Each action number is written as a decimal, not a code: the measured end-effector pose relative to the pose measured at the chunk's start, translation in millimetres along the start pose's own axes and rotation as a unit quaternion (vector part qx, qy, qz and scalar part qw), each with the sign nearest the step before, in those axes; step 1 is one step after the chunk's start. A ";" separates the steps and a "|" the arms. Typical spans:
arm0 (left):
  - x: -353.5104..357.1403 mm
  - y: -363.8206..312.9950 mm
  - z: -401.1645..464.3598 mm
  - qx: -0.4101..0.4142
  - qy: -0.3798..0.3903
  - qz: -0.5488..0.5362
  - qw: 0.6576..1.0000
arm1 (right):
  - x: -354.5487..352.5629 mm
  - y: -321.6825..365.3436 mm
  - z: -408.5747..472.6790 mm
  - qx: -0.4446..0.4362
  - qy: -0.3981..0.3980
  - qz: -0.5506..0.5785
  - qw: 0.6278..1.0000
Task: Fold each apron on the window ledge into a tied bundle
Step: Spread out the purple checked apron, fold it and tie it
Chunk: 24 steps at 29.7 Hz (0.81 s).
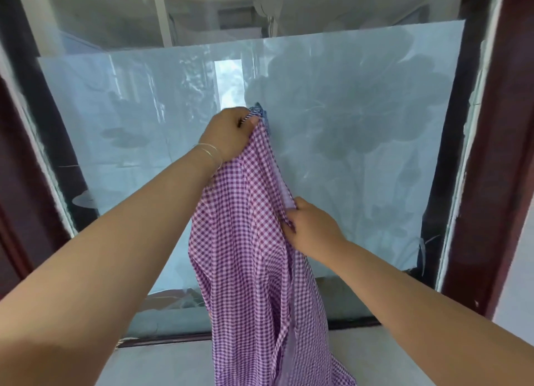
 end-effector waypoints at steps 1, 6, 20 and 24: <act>-7.8 5.2 1.1 -0.007 -0.031 0.030 0.999 | 9.5 -10.4 -3.3 0.016 0.023 0.007 1.000; -37.2 48.0 -5.6 -0.073 -0.151 0.021 0.986 | 53.3 -91.1 -30.3 0.171 0.170 -0.037 0.970; -18.4 216.9 -84.2 -0.355 -0.127 -0.026 0.926 | 12.9 -137.9 -47.7 0.294 0.177 0.210 0.915; -12.1 240.6 -102.3 -0.391 -0.120 -0.041 0.912 | 31.5 -123.2 -64.2 0.317 0.279 0.254 0.870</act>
Point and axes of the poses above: each hand's wrist, its own z-axis towards the middle knuckle, its own x-axis out of the palm, y = z × x, the point moved 9 cm from there along z, towards the middle knuckle, and after that the axes turned 3 degrees about z, right-handed, at the moved point
